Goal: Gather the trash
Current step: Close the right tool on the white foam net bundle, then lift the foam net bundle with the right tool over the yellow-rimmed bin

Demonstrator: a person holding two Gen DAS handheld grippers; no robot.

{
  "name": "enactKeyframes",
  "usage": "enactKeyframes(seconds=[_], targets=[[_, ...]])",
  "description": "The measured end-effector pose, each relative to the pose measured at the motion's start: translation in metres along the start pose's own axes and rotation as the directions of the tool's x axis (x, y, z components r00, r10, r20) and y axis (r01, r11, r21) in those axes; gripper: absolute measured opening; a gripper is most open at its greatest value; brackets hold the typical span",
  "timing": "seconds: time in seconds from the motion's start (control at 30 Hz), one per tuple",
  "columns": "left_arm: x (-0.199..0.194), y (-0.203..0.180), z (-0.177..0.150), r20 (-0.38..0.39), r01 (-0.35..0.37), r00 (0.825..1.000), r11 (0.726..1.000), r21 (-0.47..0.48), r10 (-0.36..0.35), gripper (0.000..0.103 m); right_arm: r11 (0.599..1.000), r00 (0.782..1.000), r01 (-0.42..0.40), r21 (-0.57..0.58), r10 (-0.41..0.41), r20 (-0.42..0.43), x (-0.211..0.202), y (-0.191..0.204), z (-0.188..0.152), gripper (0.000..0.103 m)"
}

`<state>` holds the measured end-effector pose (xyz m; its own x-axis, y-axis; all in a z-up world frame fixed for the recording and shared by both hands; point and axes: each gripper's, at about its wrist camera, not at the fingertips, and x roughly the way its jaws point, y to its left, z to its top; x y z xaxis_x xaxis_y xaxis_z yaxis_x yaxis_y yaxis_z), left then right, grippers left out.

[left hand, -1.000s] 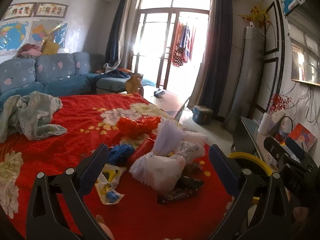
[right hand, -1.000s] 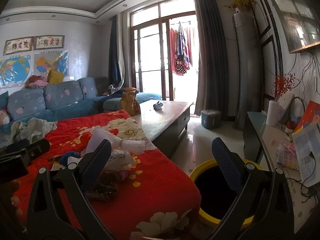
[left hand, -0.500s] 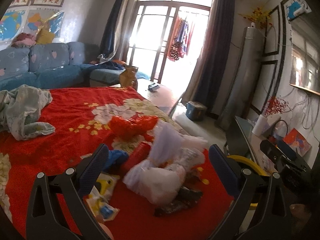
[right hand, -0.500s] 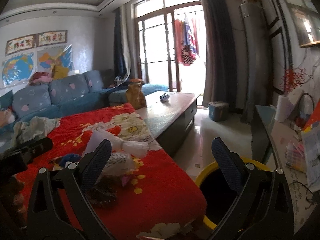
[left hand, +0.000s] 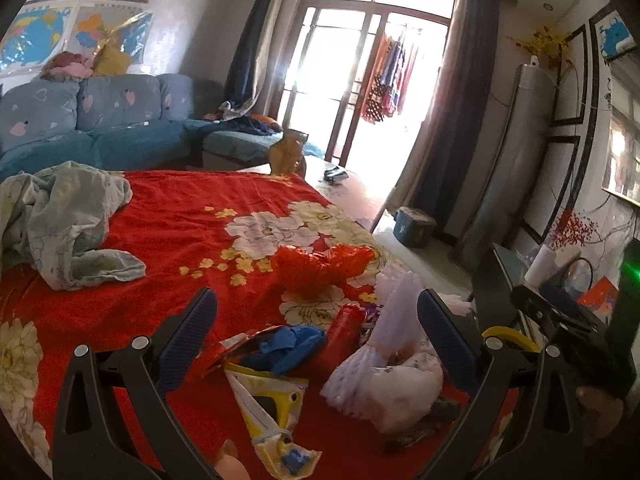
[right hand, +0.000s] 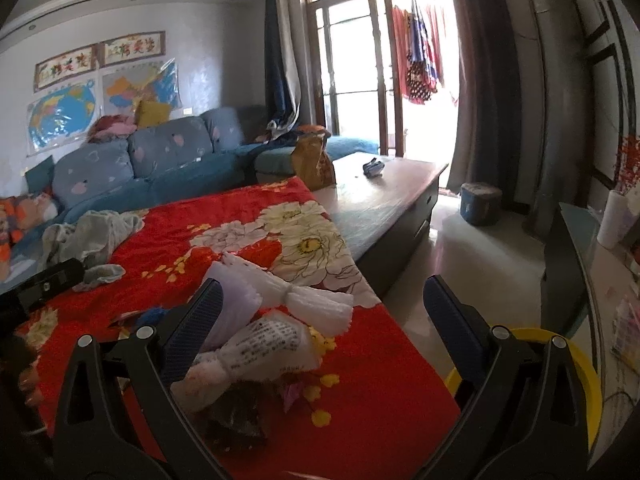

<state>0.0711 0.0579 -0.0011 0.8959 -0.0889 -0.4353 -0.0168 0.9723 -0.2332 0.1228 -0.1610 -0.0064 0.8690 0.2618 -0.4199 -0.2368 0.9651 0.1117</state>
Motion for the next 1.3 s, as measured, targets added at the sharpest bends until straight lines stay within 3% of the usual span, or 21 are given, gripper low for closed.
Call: enactKeyframes(seconds=[0.2, 0.33, 0.43, 0.5, 0.57, 0.63, 0.73, 0.87, 0.97, 1.03, 1.1, 1.3], targets=[[0.022, -0.011, 0.008, -0.056, 0.062, 0.997, 0.997, 0.040, -0.060, 0.097, 0.996, 0.993, -0.028, 0.081, 0.037, -0.115, 0.038, -0.021, 0.004, 0.092], [0.050, -0.025, 0.011, -0.133, 0.125, 0.984, 0.991, 0.048, -0.118, 0.097, 0.995, 0.985, -0.044, 0.086, 0.058, -0.165, 0.059, -0.030, 0.003, 0.092], [0.071, -0.037, 0.008, -0.190, 0.157, 0.971, 0.986, 0.060, -0.143, 0.096, 0.992, 0.971, -0.064, 0.111, 0.088, -0.223, 0.077, -0.039, 0.000, 0.083], [0.082, -0.044, 0.006, -0.221, 0.176, 0.963, 0.981, 0.078, -0.156, 0.091, 0.987, 0.959, -0.086, 0.135, 0.119, -0.257, 0.087, -0.043, -0.002, 0.079], [0.095, -0.048, 0.004, -0.263, 0.200, 0.949, 0.977, 0.077, -0.174, 0.080, 0.983, 0.948, -0.113, 0.145, 0.150, -0.280, 0.094, -0.044, -0.006, 0.076], [0.105, -0.051, 0.003, -0.293, 0.219, 0.937, 0.974, 0.064, -0.191, 0.079, 0.981, 0.942, -0.130, 0.147, 0.168, -0.292, 0.098, -0.043, -0.008, 0.073], [0.120, -0.056, 0.000, -0.340, 0.234, 0.920, 0.970, 0.073, -0.196, 0.077, 0.975, 0.927, -0.158, 0.158, 0.201, -0.317, 0.105, -0.043, -0.012, 0.063], [0.133, -0.064, -0.005, -0.385, 0.252, 0.900, 0.964, 0.081, -0.203, 0.065, 0.964, 0.906, -0.202, 0.173, 0.251, -0.340, 0.108, -0.040, -0.014, 0.032], [0.143, -0.067, -0.010, -0.412, 0.264, 0.886, 0.962, 0.075, -0.212, 0.054, 0.964, 0.905, -0.213, 0.159, 0.256, -0.339, 0.108, -0.037, -0.015, 0.013], [0.145, -0.068, -0.011, -0.417, 0.262, 0.884, 0.962, 0.071, -0.210, 0.043, 0.964, 0.909, -0.218, 0.149, 0.257, -0.329, 0.106, -0.036, -0.015, 0.009], [0.145, -0.068, -0.010, -0.410, 0.254, 0.890, 0.964, 0.079, -0.200, 0.024, 0.965, 0.915, -0.222, 0.141, 0.256, -0.310, 0.102, -0.035, -0.013, 0.005], [0.125, -0.061, 0.008, -0.327, 0.241, 0.921, 0.969, 0.056, -0.210, 0.019, 0.968, 0.942, -0.219, 0.119, 0.242, -0.234, 0.085, -0.034, -0.003, 0.004]])
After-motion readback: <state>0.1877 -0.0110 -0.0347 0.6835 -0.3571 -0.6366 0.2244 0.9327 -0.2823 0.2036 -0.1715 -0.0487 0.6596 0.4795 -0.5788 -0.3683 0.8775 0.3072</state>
